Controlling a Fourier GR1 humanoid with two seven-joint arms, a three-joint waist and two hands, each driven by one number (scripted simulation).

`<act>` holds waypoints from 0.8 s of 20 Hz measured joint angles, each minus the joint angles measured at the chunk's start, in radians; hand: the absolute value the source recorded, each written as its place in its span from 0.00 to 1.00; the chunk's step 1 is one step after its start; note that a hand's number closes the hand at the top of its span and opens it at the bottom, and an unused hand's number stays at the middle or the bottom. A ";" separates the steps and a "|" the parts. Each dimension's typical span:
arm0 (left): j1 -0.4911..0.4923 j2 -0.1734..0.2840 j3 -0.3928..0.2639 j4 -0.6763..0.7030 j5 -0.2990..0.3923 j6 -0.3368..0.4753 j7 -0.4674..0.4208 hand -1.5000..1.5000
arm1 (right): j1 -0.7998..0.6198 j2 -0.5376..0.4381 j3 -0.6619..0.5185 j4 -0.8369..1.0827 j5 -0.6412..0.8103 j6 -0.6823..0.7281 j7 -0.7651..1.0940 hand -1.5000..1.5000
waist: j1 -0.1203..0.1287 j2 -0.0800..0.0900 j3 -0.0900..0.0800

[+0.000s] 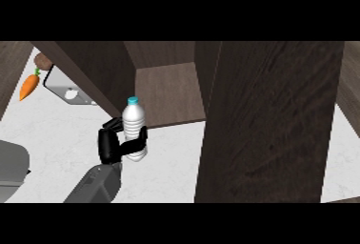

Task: Pick up the bottled water, place it into the cabinet and close the cabinet

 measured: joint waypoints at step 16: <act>0.018 0.020 0.020 -0.035 0.058 -0.005 -0.009 0.00 | -0.040 -0.036 -0.038 0.053 -0.066 0.041 -0.006 0.00 | -0.033 0.012 -0.002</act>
